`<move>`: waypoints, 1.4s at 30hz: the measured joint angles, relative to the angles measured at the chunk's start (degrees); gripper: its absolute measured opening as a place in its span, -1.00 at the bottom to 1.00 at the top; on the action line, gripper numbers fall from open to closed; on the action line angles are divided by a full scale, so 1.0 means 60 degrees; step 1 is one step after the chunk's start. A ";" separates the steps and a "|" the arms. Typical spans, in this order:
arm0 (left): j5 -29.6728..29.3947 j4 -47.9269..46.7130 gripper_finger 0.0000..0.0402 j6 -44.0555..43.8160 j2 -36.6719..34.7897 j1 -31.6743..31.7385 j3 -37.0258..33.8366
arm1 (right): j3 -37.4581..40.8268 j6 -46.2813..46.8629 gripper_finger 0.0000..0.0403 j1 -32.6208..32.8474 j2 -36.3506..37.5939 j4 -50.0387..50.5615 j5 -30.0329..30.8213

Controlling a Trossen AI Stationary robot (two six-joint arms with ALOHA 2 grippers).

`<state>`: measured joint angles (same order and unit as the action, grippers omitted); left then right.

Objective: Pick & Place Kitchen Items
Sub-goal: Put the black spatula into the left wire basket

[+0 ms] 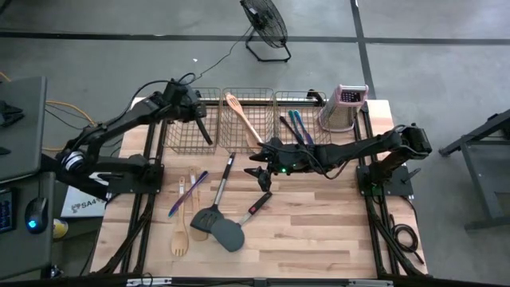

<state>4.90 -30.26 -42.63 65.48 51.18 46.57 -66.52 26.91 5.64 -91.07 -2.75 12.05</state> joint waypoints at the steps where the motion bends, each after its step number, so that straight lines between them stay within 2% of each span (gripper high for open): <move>1: 0.0055 -0.0029 -1.00 -0.0064 0.0077 0.0000 0.0000 | 0.0000 -0.0003 0.17 -0.0015 0.0000 -0.0002 -0.0002; 18: 0.0357 -0.0177 -1.00 -0.0484 0.1797 -0.0004 0.0000 | 0.0000 0.0311 0.17 -0.0821 0.0000 0.0005 -0.0032; 27: 0.0371 -0.0094 -1.00 -0.0511 0.2529 0.0182 0.0007 | 0.0004 0.0083 0.17 -0.0909 0.0000 0.0005 -0.0032; 38: 0.0385 -0.0048 -1.00 -0.0521 0.2818 0.0349 0.0007 | 0.0004 -0.0043 0.17 -0.0906 0.0000 0.0030 -0.0035; 42: 0.0388 0.0019 -0.94 -0.0518 0.2818 0.0346 0.0007 | 0.0004 -0.0278 0.17 -0.0907 0.0000 0.0162 -0.0035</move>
<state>7.23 -30.14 -45.74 82.39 53.25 46.61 -66.50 25.24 0.20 -91.07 -1.78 11.84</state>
